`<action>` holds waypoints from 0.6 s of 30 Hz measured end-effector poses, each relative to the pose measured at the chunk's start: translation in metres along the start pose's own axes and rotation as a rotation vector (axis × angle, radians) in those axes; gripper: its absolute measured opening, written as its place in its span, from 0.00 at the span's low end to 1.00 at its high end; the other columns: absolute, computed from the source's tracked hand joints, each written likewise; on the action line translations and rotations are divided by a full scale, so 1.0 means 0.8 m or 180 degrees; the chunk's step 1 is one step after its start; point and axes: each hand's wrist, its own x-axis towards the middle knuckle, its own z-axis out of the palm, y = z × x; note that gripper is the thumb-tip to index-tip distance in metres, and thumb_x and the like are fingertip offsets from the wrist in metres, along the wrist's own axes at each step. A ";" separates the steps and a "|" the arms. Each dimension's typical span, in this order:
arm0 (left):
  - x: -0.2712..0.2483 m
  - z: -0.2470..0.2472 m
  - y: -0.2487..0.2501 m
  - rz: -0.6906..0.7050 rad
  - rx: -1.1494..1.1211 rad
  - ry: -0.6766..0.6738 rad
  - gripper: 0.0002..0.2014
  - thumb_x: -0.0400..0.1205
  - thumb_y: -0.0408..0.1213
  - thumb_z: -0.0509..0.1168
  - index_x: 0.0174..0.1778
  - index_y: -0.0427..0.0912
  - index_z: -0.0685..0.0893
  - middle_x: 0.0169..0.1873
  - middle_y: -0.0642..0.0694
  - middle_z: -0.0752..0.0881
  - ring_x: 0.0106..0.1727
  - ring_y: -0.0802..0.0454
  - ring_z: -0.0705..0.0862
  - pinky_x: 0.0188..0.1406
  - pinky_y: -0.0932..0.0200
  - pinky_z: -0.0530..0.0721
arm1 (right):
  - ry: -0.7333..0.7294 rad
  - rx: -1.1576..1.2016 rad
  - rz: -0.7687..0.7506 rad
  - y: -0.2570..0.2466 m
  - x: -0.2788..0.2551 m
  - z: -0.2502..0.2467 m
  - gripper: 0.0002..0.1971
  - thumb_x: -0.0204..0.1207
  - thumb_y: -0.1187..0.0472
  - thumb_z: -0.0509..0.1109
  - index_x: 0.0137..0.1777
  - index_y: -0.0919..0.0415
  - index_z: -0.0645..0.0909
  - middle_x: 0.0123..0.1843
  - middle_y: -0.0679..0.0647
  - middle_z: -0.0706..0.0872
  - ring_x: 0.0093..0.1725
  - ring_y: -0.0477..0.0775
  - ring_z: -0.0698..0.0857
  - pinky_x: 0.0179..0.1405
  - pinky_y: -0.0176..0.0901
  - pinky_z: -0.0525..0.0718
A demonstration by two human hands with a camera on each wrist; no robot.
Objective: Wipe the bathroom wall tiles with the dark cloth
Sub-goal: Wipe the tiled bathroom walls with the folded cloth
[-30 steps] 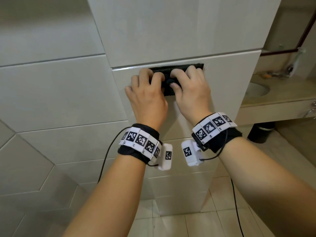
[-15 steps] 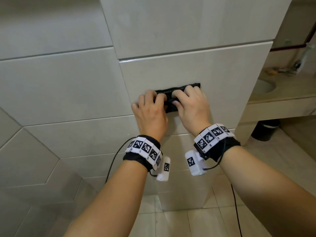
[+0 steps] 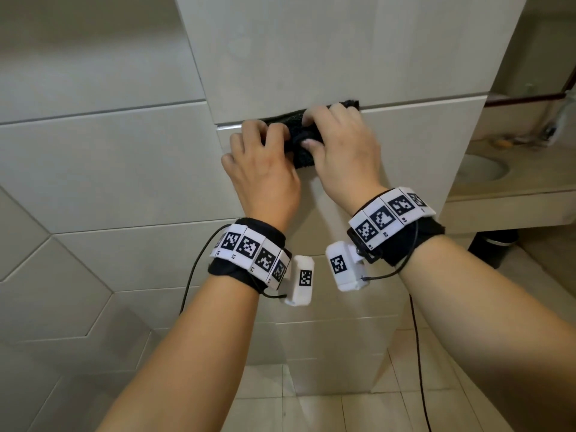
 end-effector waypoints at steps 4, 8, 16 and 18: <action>0.000 0.007 0.020 0.0013 0.0060 0.0011 0.14 0.71 0.30 0.65 0.51 0.45 0.83 0.53 0.43 0.80 0.49 0.40 0.77 0.41 0.51 0.64 | -0.0042 -0.0008 -0.0038 0.019 -0.003 -0.014 0.10 0.77 0.57 0.68 0.58 0.53 0.80 0.49 0.51 0.82 0.51 0.58 0.78 0.41 0.52 0.76; -0.002 0.021 0.050 0.0088 0.0019 0.0022 0.11 0.73 0.31 0.69 0.50 0.46 0.83 0.52 0.44 0.81 0.49 0.41 0.77 0.40 0.52 0.62 | -0.0102 -0.0037 0.0056 0.051 -0.009 -0.033 0.11 0.79 0.56 0.67 0.60 0.53 0.79 0.51 0.50 0.82 0.53 0.57 0.77 0.43 0.50 0.75; -0.007 0.048 0.122 0.0299 -0.0164 -0.0093 0.10 0.73 0.32 0.69 0.49 0.46 0.83 0.52 0.45 0.81 0.49 0.42 0.76 0.40 0.52 0.63 | -0.0196 -0.0055 0.0389 0.113 -0.016 -0.081 0.11 0.79 0.56 0.67 0.60 0.53 0.78 0.54 0.49 0.82 0.55 0.55 0.77 0.45 0.53 0.77; -0.007 0.052 0.139 0.0357 -0.0240 -0.0147 0.10 0.73 0.31 0.66 0.49 0.46 0.83 0.52 0.45 0.81 0.49 0.42 0.76 0.41 0.51 0.64 | -0.0212 -0.0057 0.0497 0.127 -0.017 -0.094 0.11 0.79 0.56 0.68 0.61 0.53 0.77 0.54 0.48 0.82 0.56 0.55 0.77 0.44 0.51 0.77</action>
